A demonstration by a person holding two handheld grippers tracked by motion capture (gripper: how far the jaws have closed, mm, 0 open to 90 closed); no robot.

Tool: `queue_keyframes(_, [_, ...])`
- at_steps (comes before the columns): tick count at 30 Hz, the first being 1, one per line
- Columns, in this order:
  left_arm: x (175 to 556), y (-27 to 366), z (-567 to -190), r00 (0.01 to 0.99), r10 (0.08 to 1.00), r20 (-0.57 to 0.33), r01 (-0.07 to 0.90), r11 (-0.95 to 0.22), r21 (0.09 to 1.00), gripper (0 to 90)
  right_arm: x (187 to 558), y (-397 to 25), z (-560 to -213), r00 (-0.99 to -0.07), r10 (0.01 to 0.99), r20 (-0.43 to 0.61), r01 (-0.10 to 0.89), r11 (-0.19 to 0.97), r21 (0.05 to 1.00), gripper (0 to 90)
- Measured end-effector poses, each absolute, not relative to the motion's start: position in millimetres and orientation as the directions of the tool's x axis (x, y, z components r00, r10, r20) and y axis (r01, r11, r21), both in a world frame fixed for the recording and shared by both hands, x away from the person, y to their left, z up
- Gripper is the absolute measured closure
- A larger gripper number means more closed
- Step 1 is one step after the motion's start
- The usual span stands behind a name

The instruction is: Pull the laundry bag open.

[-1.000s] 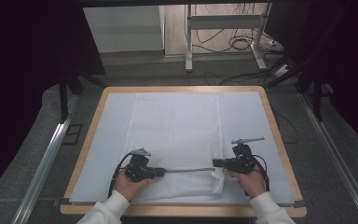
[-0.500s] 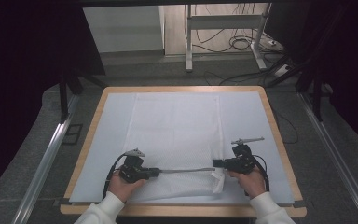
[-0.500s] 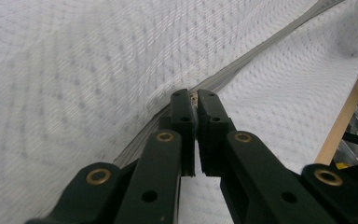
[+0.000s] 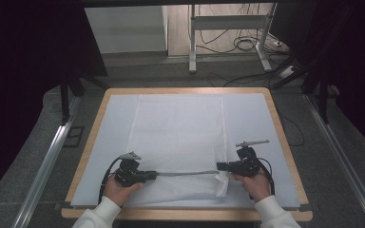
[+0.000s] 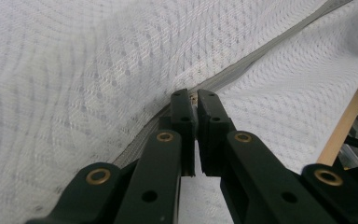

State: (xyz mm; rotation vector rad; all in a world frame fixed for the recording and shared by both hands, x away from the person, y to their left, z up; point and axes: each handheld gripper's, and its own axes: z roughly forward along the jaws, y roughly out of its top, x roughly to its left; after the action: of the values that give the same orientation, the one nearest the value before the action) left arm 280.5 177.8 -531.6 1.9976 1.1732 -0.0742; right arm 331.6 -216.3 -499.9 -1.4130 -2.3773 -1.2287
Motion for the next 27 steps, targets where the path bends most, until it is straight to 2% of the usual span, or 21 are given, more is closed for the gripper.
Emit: queue_keyframes(27, [276,203,-533,0.537,0.734,-0.415,0.769,-0.225,0.598,87.4,332,-217,-500,-0.557,0.691,0.461,0.777,0.238,0.582,88.1])
